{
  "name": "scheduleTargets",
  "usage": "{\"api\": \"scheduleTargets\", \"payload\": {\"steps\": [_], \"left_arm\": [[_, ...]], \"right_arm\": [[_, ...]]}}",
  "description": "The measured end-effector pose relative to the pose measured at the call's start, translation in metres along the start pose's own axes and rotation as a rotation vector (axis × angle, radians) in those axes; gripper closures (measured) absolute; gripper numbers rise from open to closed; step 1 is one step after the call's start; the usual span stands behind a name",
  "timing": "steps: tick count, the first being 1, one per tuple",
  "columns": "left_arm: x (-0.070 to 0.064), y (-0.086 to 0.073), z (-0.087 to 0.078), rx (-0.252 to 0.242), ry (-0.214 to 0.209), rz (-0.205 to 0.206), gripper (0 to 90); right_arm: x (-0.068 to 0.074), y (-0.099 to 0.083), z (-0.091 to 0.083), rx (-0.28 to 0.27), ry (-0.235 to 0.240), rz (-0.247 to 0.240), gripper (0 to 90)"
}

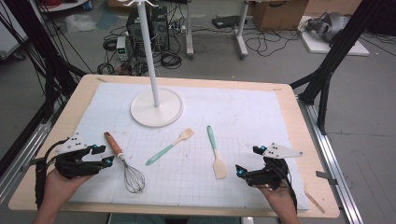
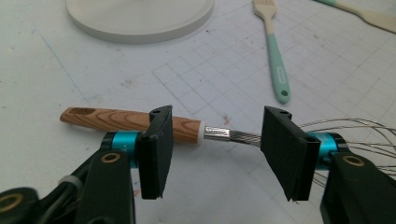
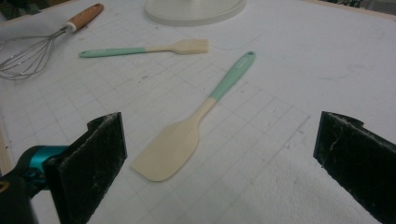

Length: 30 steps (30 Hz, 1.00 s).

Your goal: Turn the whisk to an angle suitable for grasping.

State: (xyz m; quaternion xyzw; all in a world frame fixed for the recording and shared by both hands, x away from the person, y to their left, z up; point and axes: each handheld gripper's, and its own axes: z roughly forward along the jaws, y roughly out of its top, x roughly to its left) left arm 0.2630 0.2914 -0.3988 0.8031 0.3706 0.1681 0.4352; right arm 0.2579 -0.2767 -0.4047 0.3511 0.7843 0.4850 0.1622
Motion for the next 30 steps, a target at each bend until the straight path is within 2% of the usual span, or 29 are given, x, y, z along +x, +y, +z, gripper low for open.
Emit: {"api": "scheduleTargets", "payload": {"steps": [8, 10, 13, 16, 22, 26, 30], "left_arm": [[0.003, -0.002, -0.002, 0.018, -0.029, -0.001, 58.5], [0.003, -0.002, 0.0, 0.024, -0.037, -0.026, 61.3], [0.003, -0.002, 0.001, 0.031, -0.047, -0.026, 63.6], [0.003, -0.002, 0.001, 0.045, -0.054, -0.011, 67.8], [0.003, -0.004, 0.003, 0.064, -0.068, -0.011, 76.5], [0.002, -0.004, 0.005, 0.095, -0.094, 0.014, 85.1], [-0.001, -0.005, 0.009, 0.119, -0.121, 0.033, 87.1]], "right_arm": [[0.001, 0.0, 0.0, 0.002, 0.002, -0.006, 1.2], [0.001, 0.0, 0.0, 0.003, 0.001, -0.008, 1.3], [0.001, 0.0, 0.001, 0.007, 0.002, -0.007, 1.3], [0.001, -0.001, 0.001, 0.009, 0.002, -0.009, 1.3], [0.001, -0.001, 0.001, 0.01, 0.003, -0.008, 1.4], [0.001, -0.001, 0.002, 0.018, 0.001, -0.01, 1.4], [0.001, -0.001, 0.001, 0.018, -0.001, -0.009, 1.4]]}}
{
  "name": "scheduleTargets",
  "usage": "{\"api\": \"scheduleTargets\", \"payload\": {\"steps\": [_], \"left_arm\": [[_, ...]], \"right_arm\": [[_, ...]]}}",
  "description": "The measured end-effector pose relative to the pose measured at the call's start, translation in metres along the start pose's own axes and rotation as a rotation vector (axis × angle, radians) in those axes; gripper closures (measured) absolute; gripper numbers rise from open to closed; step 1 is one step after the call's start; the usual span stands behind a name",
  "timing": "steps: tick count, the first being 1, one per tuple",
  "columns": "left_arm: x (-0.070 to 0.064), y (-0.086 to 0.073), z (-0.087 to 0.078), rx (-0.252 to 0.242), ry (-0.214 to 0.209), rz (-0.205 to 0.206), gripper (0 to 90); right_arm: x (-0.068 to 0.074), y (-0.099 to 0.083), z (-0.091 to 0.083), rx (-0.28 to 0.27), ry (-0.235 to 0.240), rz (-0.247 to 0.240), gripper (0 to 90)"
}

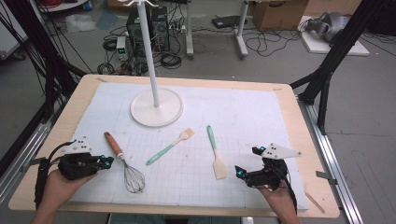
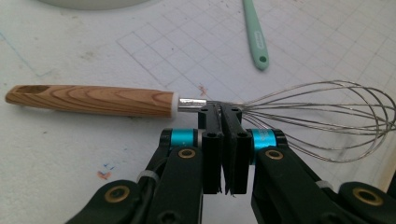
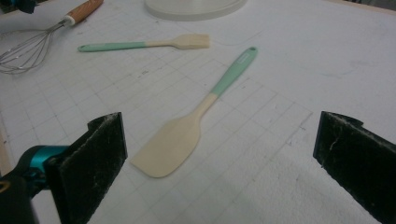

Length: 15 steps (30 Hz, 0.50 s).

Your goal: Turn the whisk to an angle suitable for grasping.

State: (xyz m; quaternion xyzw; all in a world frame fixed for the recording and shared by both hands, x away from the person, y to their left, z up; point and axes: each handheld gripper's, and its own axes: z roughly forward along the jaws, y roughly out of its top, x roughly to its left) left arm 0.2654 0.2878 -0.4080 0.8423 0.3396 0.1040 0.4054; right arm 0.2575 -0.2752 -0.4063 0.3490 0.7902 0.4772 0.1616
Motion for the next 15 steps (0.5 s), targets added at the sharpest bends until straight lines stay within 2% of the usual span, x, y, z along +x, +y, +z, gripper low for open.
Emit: {"api": "scheduleTargets", "payload": {"steps": [8, 15], "left_arm": [[-0.0038, -0.001, 0.0047, 0.043, -0.04, 0.027, 87.9], [-0.0098, -0.0023, 0.0098, 0.066, -0.107, 0.057, 88.5]], "right_arm": [[-0.0005, -0.0003, -0.0002, -0.003, -0.001, -0.004, 1.4], [0.0001, -0.0003, -0.0008, -0.005, -0.001, -0.001, 1.4]]}}
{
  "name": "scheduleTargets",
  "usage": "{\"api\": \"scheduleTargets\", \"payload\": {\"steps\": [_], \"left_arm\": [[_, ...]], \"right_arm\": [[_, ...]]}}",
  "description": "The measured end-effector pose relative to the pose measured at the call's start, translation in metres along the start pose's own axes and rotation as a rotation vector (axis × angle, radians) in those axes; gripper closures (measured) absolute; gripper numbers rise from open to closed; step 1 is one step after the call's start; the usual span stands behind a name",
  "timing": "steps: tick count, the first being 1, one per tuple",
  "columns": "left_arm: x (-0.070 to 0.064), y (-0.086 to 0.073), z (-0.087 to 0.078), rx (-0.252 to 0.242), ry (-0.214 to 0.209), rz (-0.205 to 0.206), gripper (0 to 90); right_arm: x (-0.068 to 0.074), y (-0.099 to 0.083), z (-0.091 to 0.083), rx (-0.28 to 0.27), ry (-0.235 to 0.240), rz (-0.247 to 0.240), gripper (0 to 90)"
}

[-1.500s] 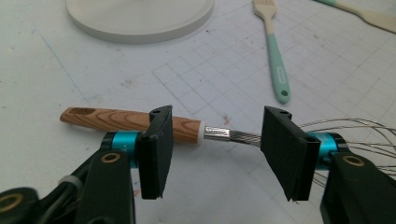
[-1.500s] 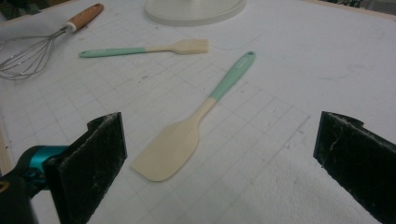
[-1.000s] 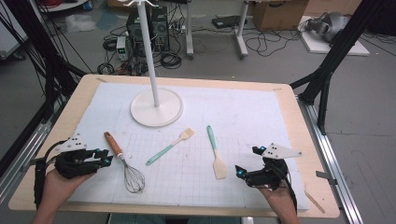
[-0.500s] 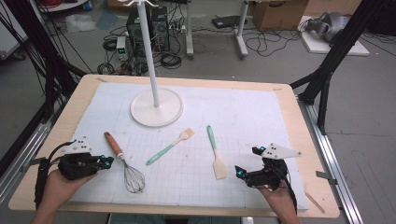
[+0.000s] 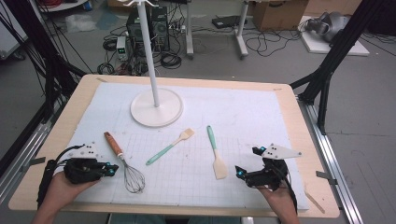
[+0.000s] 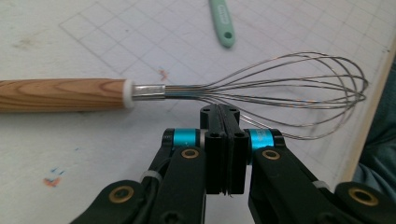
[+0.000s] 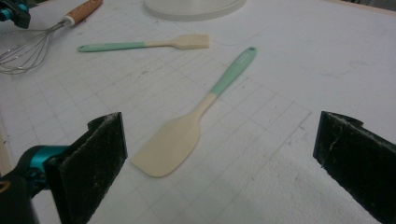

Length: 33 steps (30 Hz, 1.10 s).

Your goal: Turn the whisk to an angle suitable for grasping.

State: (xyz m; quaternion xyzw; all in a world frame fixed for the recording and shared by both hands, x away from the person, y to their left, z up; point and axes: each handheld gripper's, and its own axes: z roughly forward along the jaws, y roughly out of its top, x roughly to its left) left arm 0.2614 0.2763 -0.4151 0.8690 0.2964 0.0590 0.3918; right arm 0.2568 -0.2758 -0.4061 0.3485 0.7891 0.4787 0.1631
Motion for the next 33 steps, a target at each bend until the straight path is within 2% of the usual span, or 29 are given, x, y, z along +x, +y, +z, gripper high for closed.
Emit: {"api": "scheduleTargets", "payload": {"steps": [5, 10, 20, 33], "left_arm": [[-0.0024, 0.0014, 0.0042, 0.019, -0.021, 0.022, 88.5], [-0.0024, 0.0012, 0.0059, 0.028, -0.029, 0.024, 88.5], [-0.0038, 0.0006, 0.0063, 0.024, -0.079, 0.032, 88.5], [-0.0063, 0.0013, 0.0088, 0.035, -0.11, 0.049, 88.9]], "right_arm": [[-0.0001, 0.0, -0.0001, -0.001, -0.001, 0.001, 1.5], [0.0002, 0.0, 0.0004, 0.003, -0.002, -0.005, 1.4], [0.001, 0.0002, 0.0008, 0.003, 0.0, -0.005, 1.5], [0.0011, 0.0002, 0.0013, 0.005, 0.001, -0.009, 1.4]]}}
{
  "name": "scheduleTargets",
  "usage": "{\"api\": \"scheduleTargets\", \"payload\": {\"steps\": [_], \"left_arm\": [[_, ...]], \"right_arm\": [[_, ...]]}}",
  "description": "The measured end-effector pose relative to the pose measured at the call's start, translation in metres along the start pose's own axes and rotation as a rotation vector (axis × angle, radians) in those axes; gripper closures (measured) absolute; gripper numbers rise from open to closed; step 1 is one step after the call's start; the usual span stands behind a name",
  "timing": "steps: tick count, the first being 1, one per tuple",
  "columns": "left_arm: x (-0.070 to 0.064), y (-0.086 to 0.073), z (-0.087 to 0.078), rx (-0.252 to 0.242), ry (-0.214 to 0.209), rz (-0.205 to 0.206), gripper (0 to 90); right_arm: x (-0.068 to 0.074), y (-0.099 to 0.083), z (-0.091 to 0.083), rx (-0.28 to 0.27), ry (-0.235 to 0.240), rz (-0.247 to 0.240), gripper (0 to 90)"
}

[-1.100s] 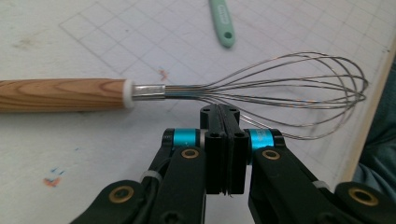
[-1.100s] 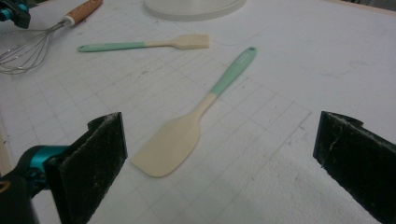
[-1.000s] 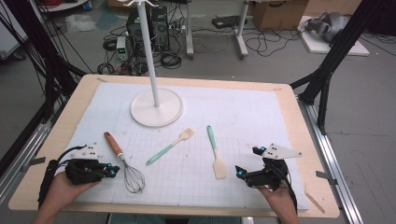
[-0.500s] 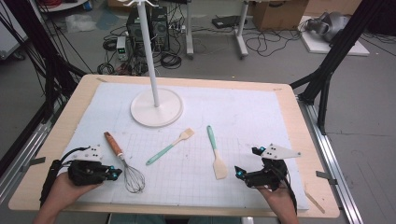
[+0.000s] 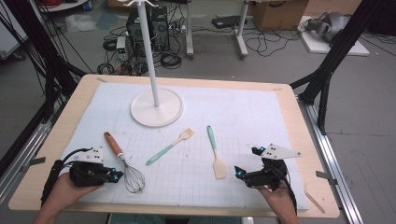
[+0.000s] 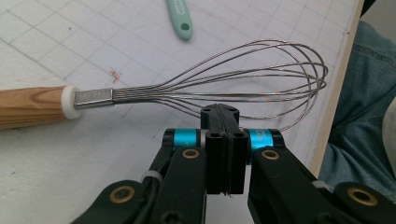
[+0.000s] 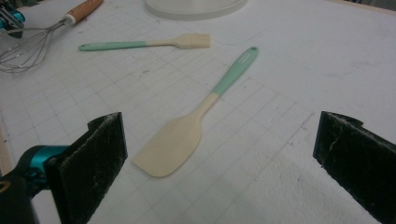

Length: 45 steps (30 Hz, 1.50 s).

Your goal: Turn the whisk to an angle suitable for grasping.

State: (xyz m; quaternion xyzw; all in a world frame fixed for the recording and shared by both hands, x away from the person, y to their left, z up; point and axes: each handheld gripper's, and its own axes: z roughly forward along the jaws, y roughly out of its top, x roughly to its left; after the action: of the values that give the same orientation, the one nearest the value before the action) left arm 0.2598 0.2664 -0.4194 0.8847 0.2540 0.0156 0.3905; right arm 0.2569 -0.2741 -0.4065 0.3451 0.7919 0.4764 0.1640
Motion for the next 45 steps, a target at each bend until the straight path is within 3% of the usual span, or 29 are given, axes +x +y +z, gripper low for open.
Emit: {"api": "scheduleTargets", "payload": {"steps": [6, 14, 18, 22, 26, 33, 36, 38, 41, 45], "left_arm": [[-0.001, 0.0, 0.001, 0.004, -0.008, 0.001, 88.9], [0.001, -0.001, -0.001, 0.004, 0.006, 0.0, 88.9], [0.006, 0.0, -0.003, -0.018, 0.029, -0.014, 88.9], [0.02, 0.004, -0.01, -0.058, 0.083, -0.04, 88.9], [0.039, 0.017, -0.014, -0.09, 0.145, -0.058, 88.8], [0.084, 0.043, -0.013, -0.115, 0.276, -0.105, 88.9], [0.097, 0.044, -0.009, -0.123, 0.289, -0.141, 88.9], [0.103, 0.042, -0.005, -0.1, 0.283, -0.159, 88.9], [0.108, 0.04, 0.001, -0.05, 0.281, -0.154, 88.9], [0.109, 0.04, 0.005, -0.052, 0.285, -0.146, 88.9]], "right_arm": [[0.0, 0.0, 0.0, 0.001, 0.001, 0.001, 1.4], [0.001, 0.0, 0.001, 0.002, 0.002, 0.001, 1.4], [0.001, 0.0, 0.001, 0.003, 0.002, 0.004, 1.5], [0.001, 0.001, 0.002, -0.003, 0.0, -0.001, 1.4], [0.0, 0.002, 0.002, -0.008, 0.0, 0.005, 1.4], [-0.001, 0.002, 0.002, -0.008, -0.003, 0.009, 1.4], [-0.002, 0.002, 0.001, -0.009, -0.004, 0.01, 1.5], [-0.002, 0.002, 0.001, -0.01, -0.002, 0.009, 1.4], [-0.002, 0.002, 0.001, -0.008, -0.002, 0.011, 1.4], [-0.001, 0.002, 0.002, -0.007, 0.001, 0.01, 1.4]]}}
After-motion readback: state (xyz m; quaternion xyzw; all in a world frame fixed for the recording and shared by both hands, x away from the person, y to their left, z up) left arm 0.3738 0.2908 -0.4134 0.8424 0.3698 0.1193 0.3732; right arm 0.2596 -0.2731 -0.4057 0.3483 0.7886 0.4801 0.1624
